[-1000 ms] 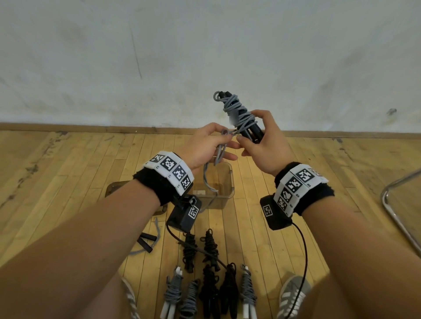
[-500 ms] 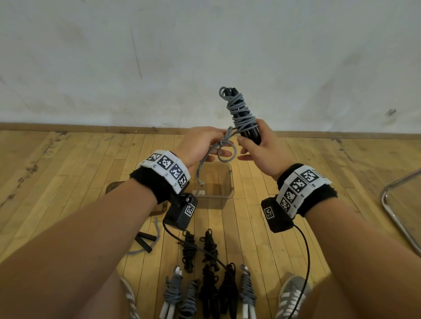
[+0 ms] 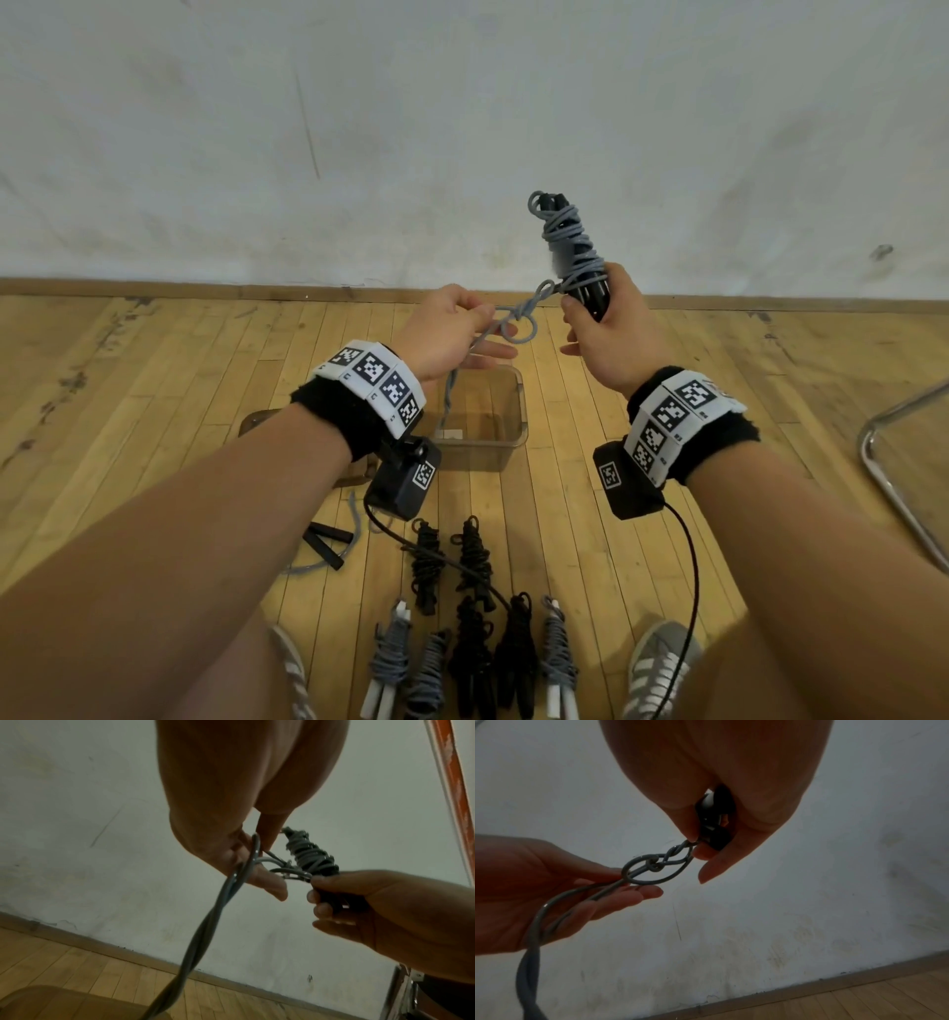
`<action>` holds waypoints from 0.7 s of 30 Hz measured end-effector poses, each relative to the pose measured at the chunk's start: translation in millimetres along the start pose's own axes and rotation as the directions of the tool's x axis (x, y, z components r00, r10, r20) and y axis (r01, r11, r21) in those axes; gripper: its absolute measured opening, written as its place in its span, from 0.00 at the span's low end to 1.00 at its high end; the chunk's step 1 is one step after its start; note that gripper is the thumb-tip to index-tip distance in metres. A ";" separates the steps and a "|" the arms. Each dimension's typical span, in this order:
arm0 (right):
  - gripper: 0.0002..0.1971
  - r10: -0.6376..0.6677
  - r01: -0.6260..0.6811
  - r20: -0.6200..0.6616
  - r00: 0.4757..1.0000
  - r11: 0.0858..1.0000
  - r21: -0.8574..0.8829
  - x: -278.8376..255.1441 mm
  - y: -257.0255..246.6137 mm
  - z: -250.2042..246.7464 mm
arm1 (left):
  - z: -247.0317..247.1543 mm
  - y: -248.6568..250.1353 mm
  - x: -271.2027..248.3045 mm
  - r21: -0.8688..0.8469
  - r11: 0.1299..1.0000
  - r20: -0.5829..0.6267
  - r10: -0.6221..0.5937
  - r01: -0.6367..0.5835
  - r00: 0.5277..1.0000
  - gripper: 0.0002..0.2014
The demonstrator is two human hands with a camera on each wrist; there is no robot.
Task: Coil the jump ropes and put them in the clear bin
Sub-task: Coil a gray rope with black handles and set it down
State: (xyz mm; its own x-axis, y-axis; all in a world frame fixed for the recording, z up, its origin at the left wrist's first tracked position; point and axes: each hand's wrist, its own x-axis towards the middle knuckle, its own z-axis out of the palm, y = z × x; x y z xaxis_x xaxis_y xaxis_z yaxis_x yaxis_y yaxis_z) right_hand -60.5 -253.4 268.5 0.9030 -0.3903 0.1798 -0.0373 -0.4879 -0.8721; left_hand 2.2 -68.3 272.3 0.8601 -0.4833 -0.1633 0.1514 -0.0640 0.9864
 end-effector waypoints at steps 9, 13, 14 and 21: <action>0.14 0.042 -0.047 -0.046 0.998 0.992 -0.115 1.1 3.7 4.8 | 1.1 0.0 7.3 -0.230 0.973 -0.101 0.010 -0.033 0.995 0.07; 0.14 0.058 -0.063 -0.041 0.997 0.989 -0.137 0.2 4.8 6.4 | 1.8 4.8 3.3 -0.390 0.920 -0.085 -0.008 -0.026 0.996 0.13; 0.14 0.062 -0.067 -0.043 0.997 0.988 -0.139 0.5 5.8 6.8 | 2.3 4.7 3.2 -0.399 0.917 -0.084 -0.003 -0.030 0.996 0.14; 0.15 0.144 -0.153 -0.072 0.987 0.978 -0.142 2.4 7.3 7.0 | 7.1 2.8 9.7 -0.545 0.839 -0.004 -0.011 0.007 1.000 0.14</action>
State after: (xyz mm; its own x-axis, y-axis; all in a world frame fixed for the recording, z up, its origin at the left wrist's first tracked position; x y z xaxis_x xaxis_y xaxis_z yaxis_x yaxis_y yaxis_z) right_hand -55.6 -252.3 259.4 0.8550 -0.5117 0.0849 -0.2352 -0.5284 -0.8158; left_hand 7.5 -79.3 273.6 0.8603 -0.4791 -0.1743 0.3985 0.4186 0.8161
